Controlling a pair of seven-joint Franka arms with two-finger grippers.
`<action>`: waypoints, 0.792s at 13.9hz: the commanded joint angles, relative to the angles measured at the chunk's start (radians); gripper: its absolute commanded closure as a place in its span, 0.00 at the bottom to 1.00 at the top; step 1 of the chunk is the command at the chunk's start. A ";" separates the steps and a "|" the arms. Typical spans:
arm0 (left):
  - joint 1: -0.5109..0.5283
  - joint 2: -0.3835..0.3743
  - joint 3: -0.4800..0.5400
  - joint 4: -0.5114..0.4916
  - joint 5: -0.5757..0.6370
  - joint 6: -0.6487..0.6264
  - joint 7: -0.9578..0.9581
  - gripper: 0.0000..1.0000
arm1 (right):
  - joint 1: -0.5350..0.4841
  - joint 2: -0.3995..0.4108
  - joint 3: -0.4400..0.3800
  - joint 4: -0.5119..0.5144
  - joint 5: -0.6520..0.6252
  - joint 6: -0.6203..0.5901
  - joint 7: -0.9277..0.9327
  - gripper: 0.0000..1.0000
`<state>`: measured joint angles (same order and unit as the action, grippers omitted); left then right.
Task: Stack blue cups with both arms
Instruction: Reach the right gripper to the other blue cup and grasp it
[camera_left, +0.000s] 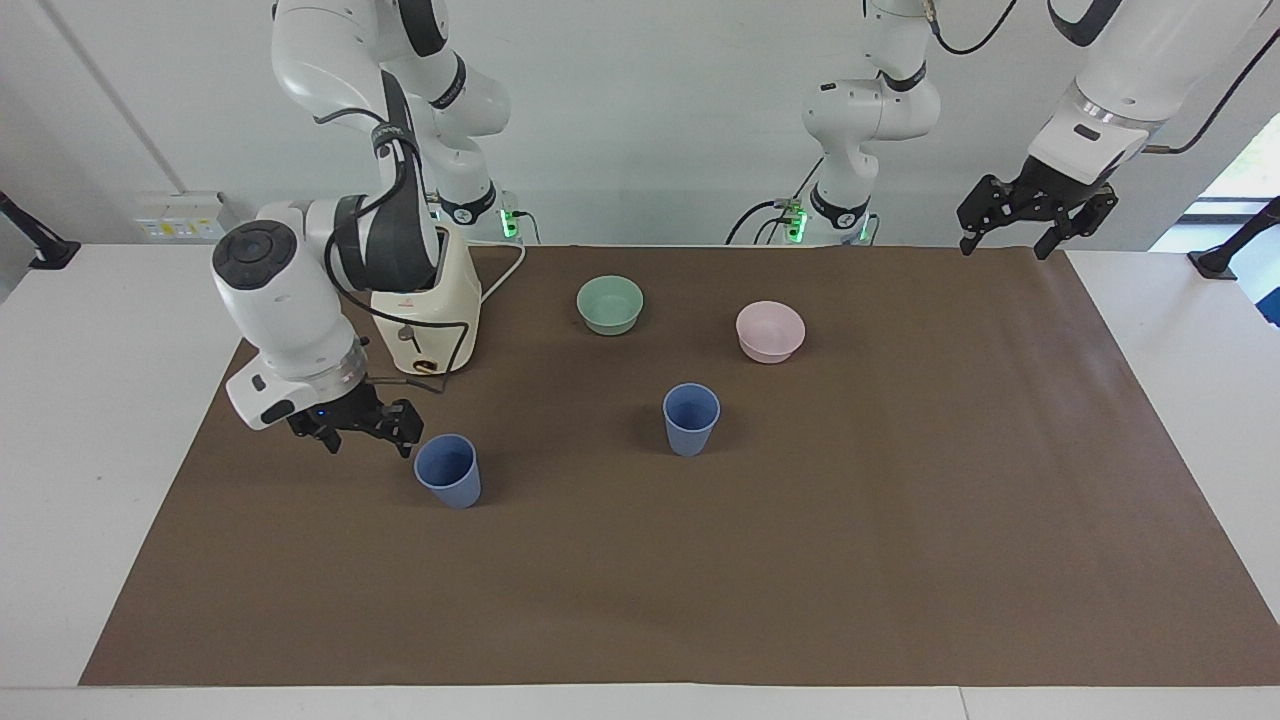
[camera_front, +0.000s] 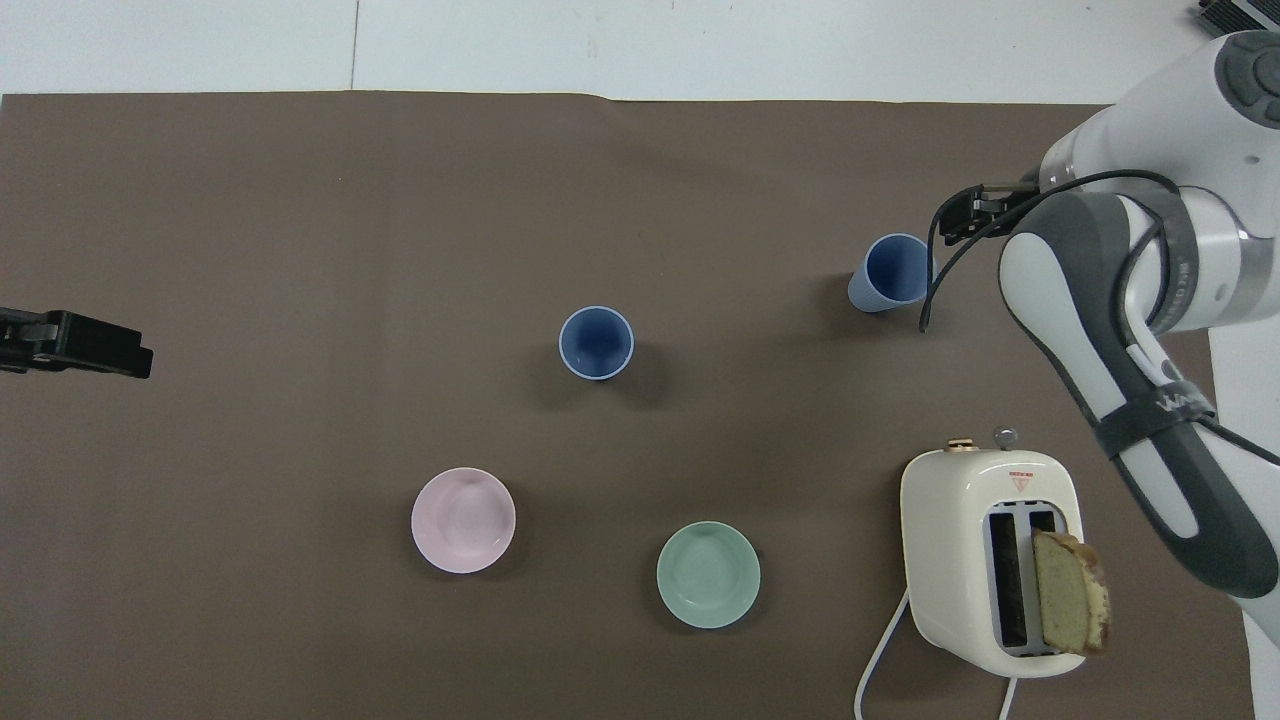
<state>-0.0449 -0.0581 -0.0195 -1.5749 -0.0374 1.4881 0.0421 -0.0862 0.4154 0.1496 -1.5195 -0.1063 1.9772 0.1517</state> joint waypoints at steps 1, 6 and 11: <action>0.011 -0.008 -0.007 0.003 0.018 -0.017 0.005 0.00 | -0.001 -0.015 0.010 -0.079 -0.016 0.051 -0.012 0.00; 0.011 -0.008 -0.007 0.003 0.018 -0.017 0.005 0.00 | 0.020 -0.004 0.011 -0.125 -0.013 0.081 -0.014 0.26; 0.010 -0.008 -0.007 0.003 0.018 -0.017 0.007 0.00 | 0.022 -0.004 0.013 -0.120 0.000 0.078 -0.003 1.00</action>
<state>-0.0448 -0.0581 -0.0190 -1.5749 -0.0374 1.4880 0.0421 -0.0580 0.4178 0.1563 -1.6279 -0.1062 2.0408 0.1517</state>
